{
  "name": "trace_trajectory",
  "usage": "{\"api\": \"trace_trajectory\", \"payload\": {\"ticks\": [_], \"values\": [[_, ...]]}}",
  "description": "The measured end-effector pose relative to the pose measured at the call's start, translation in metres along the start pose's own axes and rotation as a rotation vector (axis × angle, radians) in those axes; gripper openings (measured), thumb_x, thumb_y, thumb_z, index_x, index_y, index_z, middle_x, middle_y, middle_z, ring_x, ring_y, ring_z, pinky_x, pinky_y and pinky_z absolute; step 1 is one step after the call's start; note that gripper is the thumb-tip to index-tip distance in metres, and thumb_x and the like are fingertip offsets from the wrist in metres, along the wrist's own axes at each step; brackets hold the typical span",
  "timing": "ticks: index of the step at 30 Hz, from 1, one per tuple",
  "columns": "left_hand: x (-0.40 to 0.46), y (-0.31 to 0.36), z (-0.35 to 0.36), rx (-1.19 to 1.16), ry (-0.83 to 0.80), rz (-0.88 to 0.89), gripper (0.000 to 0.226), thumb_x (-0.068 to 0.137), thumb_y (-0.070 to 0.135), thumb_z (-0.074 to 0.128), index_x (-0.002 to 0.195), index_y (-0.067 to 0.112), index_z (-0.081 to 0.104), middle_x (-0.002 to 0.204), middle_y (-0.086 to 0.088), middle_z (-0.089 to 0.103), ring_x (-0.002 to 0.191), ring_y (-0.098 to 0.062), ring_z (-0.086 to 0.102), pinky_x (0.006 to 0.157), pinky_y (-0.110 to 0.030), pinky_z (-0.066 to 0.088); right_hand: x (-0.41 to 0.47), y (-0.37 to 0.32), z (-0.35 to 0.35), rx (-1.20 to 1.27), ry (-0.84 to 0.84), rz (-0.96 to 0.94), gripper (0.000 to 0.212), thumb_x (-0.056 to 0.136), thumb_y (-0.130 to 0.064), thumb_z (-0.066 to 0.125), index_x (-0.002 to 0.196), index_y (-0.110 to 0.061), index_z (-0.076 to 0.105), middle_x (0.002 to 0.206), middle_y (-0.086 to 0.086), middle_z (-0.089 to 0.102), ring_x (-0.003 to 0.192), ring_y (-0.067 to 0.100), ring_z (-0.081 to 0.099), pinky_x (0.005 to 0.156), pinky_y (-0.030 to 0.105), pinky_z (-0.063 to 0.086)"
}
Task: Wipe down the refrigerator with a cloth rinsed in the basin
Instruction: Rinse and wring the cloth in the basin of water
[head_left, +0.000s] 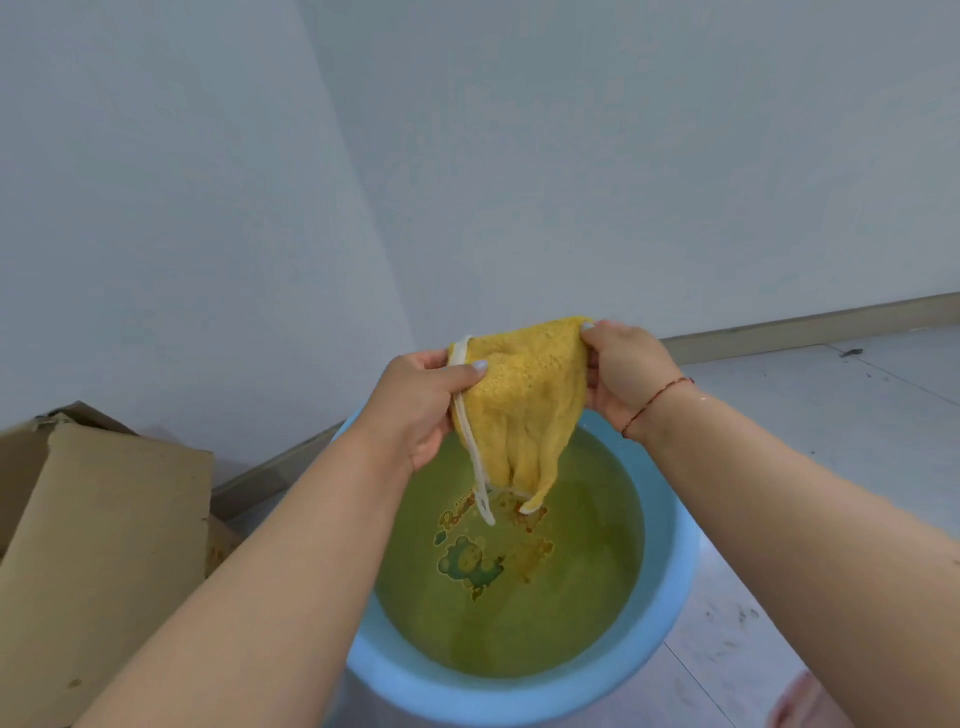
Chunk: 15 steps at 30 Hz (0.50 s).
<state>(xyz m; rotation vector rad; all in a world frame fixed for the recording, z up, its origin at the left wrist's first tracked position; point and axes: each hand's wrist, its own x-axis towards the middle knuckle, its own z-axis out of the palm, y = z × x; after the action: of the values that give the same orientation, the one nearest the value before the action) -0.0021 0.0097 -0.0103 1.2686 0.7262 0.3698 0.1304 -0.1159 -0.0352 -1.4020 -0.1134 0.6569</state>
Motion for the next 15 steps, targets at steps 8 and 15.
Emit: {"api": "trace_trajectory", "payload": {"ticks": [8, 15], "values": [[0.011, -0.004, -0.005, -0.214, 0.035, -0.184, 0.012, 0.095, 0.008, 0.050, 0.097, 0.016, 0.059, 0.076, -0.002, 0.060, 0.070, -0.015, 0.060, 0.070, -0.036, 0.052, 0.001, -0.007, -0.007, -0.006, -0.052, -0.028, 0.008, 0.094, -0.013, 0.056, 0.101, -0.010, 0.058, 0.079, 0.008, 0.056, 0.069, 0.021, 0.056, 0.068, 0.035, 0.053], [0.004, 0.006, -0.026, -0.267, -0.102, 0.082, 0.024, 0.089, -0.005, 0.053, 0.105, 0.008, 0.065, 0.083, -0.011, 0.068, 0.075, -0.019, 0.066, 0.070, -0.031, 0.060, -0.015, -0.022, -0.019, -0.679, -0.302, -0.270, 0.034, 0.078, -0.003, 0.073, 0.109, -0.011, 0.062, 0.093, 0.007, 0.065, 0.087, 0.021, 0.063, 0.082, 0.035, 0.054]]}}
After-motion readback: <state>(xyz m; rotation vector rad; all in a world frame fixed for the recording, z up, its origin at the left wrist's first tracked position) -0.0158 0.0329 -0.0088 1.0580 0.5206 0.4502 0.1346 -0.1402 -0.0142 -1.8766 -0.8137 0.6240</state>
